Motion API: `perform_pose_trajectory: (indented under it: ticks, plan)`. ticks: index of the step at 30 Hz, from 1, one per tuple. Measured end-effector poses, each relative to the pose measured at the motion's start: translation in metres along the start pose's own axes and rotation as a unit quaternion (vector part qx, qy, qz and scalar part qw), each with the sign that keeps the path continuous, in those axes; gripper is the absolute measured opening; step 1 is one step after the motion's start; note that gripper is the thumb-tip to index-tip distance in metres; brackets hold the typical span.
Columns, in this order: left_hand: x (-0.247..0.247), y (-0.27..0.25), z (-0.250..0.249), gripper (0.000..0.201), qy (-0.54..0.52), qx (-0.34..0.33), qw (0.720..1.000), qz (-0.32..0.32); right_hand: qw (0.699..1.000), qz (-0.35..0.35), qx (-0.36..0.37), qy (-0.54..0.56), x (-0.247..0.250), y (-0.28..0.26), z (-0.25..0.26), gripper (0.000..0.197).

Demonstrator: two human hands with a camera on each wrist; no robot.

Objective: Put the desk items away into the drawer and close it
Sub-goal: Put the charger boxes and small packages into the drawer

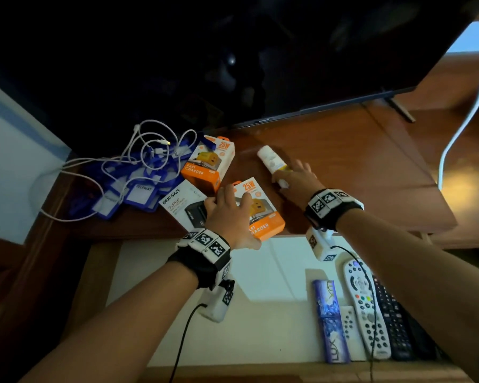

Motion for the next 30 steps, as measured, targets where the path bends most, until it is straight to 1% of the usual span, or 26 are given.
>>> perform_pose_trajectory:
  ticks: [2, 3, 6, 8, 9, 11, 12, 14, 16, 18, 19, 20, 21, 22, 23, 24, 26, 27, 30]
  plan:
    - [-0.001, -0.004, -0.001, 0.104, 0.001, -0.009, 1.0, -0.012, 0.999, -0.005, -0.036, 0.0, -0.003, -0.022, -0.007, 0.039]
    - [-0.001, -0.007, -0.002, 0.104, -0.001, -0.014, 1.0, -0.019, 0.998, -0.003, -0.056, 0.008, -0.004, -0.033, -0.011, 0.044]
    - [-0.003, -0.016, -0.008, 0.103, -0.016, -0.052, 0.997, -0.05, 0.989, -0.009, -0.137, 0.059, -0.011, -0.069, -0.024, 0.07]
    - [-0.005, -0.023, -0.018, 0.103, -0.025, -0.09, 0.993, -0.076, 0.968, -0.041, -0.201, 0.143, -0.015, -0.096, -0.03, 0.079]
    - [-0.007, -0.028, -0.024, 0.103, -0.026, -0.108, 0.99, -0.086, 0.95, -0.065, -0.235, 0.195, -0.018, -0.111, -0.031, 0.078]
    - [-0.01, -0.042, -0.035, 0.103, -0.034, -0.142, 0.983, -0.113, 0.901, -0.101, -0.311, 0.286, -0.027, -0.143, -0.031, 0.07]
    - [-0.01, -0.05, -0.04, 0.102, -0.049, -0.163, 0.977, -0.131, 0.874, -0.106, -0.343, 0.328, -0.037, -0.158, -0.032, 0.067]
    - [-0.014, -0.069, -0.046, 0.097, -0.099, -0.212, 0.958, -0.165, 0.826, -0.114, -0.371, 0.409, -0.061, -0.187, -0.032, 0.062]
    - [-0.025, -0.084, -0.047, 0.093, -0.157, -0.257, 0.936, -0.18, 0.795, -0.109, -0.375, 0.464, -0.084, -0.211, -0.029, 0.05]
    - [-0.042, -0.095, -0.043, 0.091, -0.217, -0.277, 0.922, -0.162, 0.769, -0.088, -0.381, 0.505, -0.103, -0.23, -0.024, 0.028]
    - [-0.052, -0.098, -0.041, 0.092, -0.233, -0.278, 0.922, -0.133, 0.759, -0.081, -0.381, 0.521, -0.109, -0.238, -0.021, 0.017]
    - [-0.062, -0.1, -0.039, 0.095, -0.234, -0.276, 0.928, -0.094, 0.752, -0.076, -0.378, 0.535, -0.115, -0.242, -0.019, 0.011]
    - [-0.072, -0.102, -0.037, 0.098, -0.221, -0.272, 0.935, -0.054, 0.748, -0.074, -0.377, 0.541, -0.121, -0.244, -0.019, 0.013]
    - [-0.082, -0.104, -0.036, 0.101, -0.204, -0.264, 0.942, -0.022, 0.753, -0.071, -0.378, 0.535, -0.128, -0.244, -0.021, 0.021]
    - [-0.091, -0.104, -0.034, 0.104, -0.19, -0.255, 0.948, 0.003, 0.764, -0.065, -0.382, 0.516, -0.133, -0.242, -0.022, 0.028]
    - [-0.099, -0.105, -0.033, 0.106, -0.181, -0.245, 0.952, 0.023, 0.775, -0.062, -0.386, 0.496, -0.137, -0.239, -0.025, 0.03]
    - [-0.112, -0.103, -0.03, 0.106, -0.182, -0.218, 0.957, 0.055, 0.796, -0.045, -0.383, 0.467, -0.139, -0.23, -0.025, 0.025]
    - [-0.118, -0.101, -0.028, 0.105, -0.182, -0.203, 0.96, 0.069, 0.806, -0.025, -0.38, 0.452, -0.141, -0.225, -0.025, 0.023]
    - [-0.13, -0.096, -0.026, 0.106, -0.157, -0.169, 0.969, 0.093, 0.85, 0.035, -0.365, 0.379, -0.139, -0.209, -0.023, 0.026]
Point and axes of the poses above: each hand's wrist, its own y-axis towards the middle knuckle, its own x-axis out of the back of the hand, z = x × y, the point moved 4 cm from there along y, towards the middle knuckle, and after that the axes turned 2 degrees about -x, right-handed, at the moved point
